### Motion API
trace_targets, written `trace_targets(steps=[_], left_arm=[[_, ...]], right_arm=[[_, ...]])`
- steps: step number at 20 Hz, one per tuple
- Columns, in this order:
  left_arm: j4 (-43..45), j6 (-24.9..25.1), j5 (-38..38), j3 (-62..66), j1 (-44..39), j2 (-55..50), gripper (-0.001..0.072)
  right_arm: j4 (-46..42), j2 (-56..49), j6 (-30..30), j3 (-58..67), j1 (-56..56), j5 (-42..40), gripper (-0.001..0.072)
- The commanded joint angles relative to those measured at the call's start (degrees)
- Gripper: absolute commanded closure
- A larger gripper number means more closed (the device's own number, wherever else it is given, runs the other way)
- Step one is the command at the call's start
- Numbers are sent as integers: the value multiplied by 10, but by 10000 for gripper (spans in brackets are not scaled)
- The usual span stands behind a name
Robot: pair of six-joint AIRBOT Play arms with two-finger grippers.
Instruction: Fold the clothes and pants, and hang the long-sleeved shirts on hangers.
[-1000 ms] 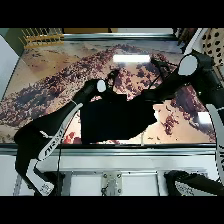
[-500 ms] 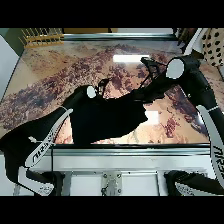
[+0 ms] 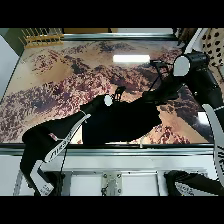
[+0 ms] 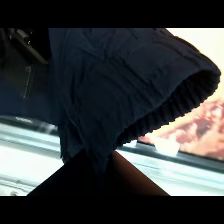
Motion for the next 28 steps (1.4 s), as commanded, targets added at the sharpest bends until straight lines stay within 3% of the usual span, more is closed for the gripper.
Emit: trace_targets(steps=[1,10,15,23,28], left_arm=[[-14,1,-11,49,-16,-41,703],[-14,6,-10,55,-22,-50,703],[-14,8,-32,54,-9,-49,702],[-13,72,-93,54,34,-1,702],[-12,80,-127,54,66,16,702]], right_arm=[[-7,3,-3,1,-6,19,691],[132,-2,-3,1,-5,-70,691],[132,-14,1,1,-5,-74,691],[132,-17,-4,1,-5,-73,691],[132,-17,-10,1,-5,-73,691]])
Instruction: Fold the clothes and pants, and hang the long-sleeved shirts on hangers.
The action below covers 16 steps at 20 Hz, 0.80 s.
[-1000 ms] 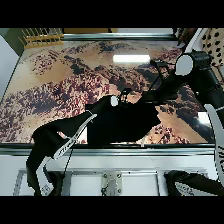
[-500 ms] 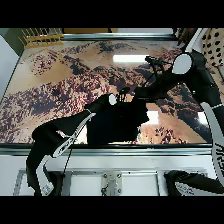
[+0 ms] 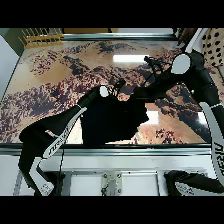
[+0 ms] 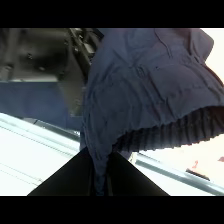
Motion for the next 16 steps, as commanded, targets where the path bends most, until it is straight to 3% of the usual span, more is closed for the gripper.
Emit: trace_targets(steps=[1,7,11,16], left_arm=[[1,9,-28,0,27,16,703],[5,13,-75,0,72,34,703],[5,14,-87,1,109,35,703],[6,14,-106,1,185,58,703]], right_arm=[[0,0,-3,0,0,0,691],[0,0,-3,0,0,0,691],[2,0,-34,0,5,-4,691],[11,-7,-75,0,58,-75,691]])
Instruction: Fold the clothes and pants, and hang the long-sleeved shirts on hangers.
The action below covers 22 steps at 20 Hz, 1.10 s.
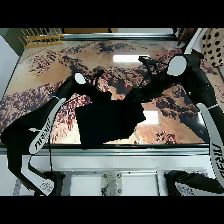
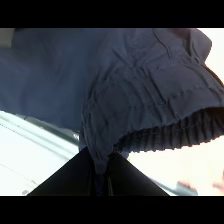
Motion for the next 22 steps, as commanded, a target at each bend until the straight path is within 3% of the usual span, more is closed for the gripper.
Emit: trace_targets(steps=[1,6,10,11,12,13,17,20,22], left_arm=[[0,1,-11,1,59,29,703],[0,1,-28,1,160,99,703],[0,1,-38,1,229,146,703],[0,1,-35,1,243,156,703],[0,1,-31,1,258,167,703],[0,1,-31,1,273,177,704],[19,1,-33,0,313,212,703],[112,-4,-39,-2,306,238,704],[126,-4,-14,-49,294,271,704]], right_arm=[[28,-12,-37,0,43,-59,691],[160,-87,-137,1,139,-160,691],[211,-189,-226,3,252,-294,671],[233,-219,-255,13,282,-316,463],[256,-245,-275,30,306,-322,173],[271,-268,-298,53,329,-320,-8],[256,-262,-305,88,322,-315,-8],[147,-231,-227,75,247,-278,-8],[74,-219,-178,53,183,-243,-8]])
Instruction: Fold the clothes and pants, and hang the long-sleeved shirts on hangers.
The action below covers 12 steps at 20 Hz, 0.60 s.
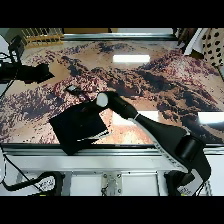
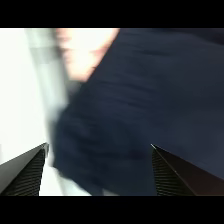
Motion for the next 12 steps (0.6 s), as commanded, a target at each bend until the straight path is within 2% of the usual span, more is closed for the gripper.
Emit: trace_targets(steps=[1,4,6,12], left_arm=[[49,-3,33,-68,-11,51,704],[35,-3,64,-183,-40,95,703],[37,-3,76,-240,-67,116,703],[37,-3,111,-292,-116,149,703]], right_arm=[[-103,14,64,-24,-95,63,-8],[-86,-10,63,-50,-176,86,-8],[-31,-48,61,-50,-204,96,-8],[160,-141,-26,-48,-170,96,-8]])
